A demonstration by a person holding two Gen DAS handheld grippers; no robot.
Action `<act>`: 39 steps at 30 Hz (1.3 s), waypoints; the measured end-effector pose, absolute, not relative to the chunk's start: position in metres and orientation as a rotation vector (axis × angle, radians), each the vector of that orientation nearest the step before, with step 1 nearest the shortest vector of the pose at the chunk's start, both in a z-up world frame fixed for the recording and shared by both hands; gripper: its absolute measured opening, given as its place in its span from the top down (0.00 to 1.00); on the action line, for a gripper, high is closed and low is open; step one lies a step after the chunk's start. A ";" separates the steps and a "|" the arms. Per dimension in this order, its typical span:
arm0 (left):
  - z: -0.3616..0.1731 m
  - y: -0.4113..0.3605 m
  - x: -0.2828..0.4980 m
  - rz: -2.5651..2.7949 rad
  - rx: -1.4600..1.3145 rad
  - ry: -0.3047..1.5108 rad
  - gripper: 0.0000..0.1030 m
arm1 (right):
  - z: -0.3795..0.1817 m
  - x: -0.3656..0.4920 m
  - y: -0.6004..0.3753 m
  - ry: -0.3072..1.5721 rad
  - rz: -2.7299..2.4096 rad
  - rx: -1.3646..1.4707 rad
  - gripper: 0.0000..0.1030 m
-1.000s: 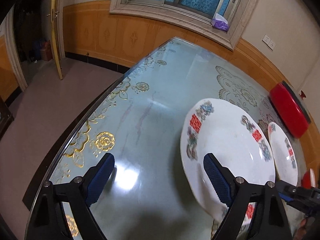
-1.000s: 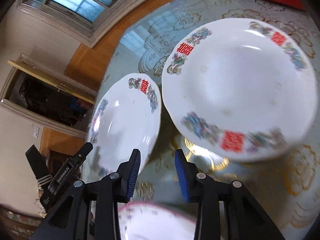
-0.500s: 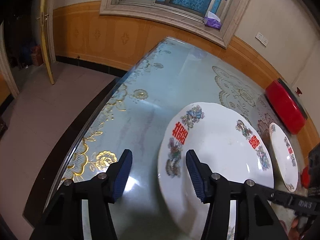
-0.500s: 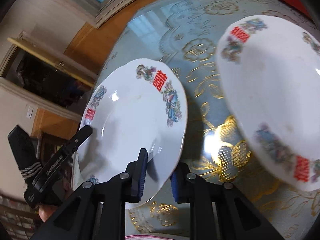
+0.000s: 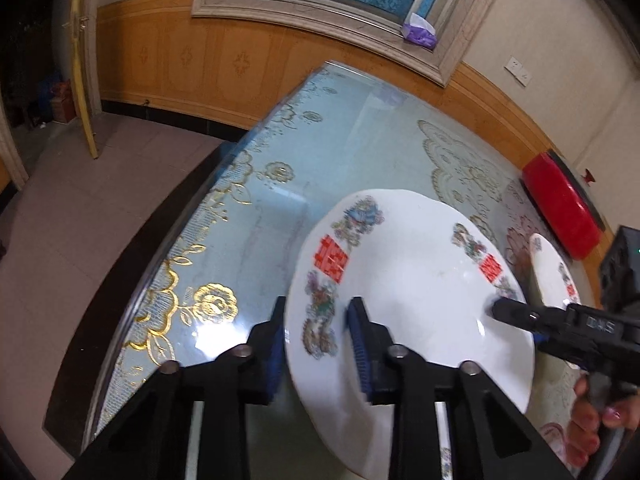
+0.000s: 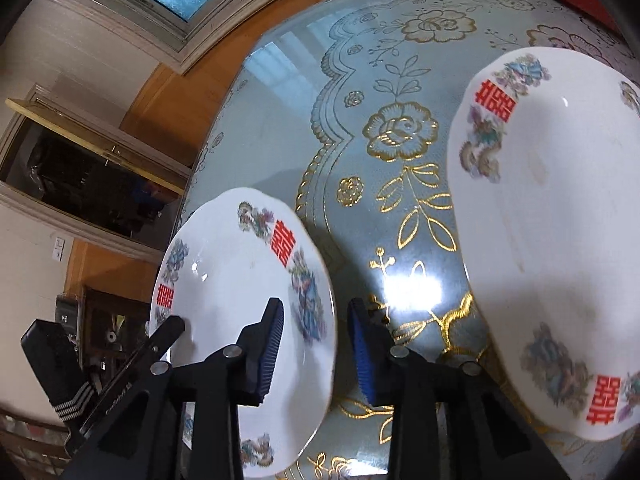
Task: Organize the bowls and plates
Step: 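Grasp the rim of a white red-print plate with the left tool, then lift the white plate onto the pink-rimmed plate and open the left tool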
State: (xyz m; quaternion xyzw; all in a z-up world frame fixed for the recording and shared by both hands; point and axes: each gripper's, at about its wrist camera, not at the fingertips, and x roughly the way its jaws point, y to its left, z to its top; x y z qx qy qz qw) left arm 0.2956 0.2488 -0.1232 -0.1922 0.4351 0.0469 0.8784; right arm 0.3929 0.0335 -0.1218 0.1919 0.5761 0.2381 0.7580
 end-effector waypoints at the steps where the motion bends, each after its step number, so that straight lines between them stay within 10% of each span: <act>1: -0.123 0.248 0.295 0.099 -0.398 0.905 0.73 | -0.122 0.395 0.036 1.256 0.517 0.407 0.76; 33: -0.116 0.242 0.289 0.062 -0.379 0.850 0.74 | -0.120 0.361 0.032 1.271 0.528 0.282 0.77; 39: -0.126 0.243 0.301 0.027 -0.390 0.866 0.60 | -0.117 0.373 0.027 1.253 0.520 0.308 0.72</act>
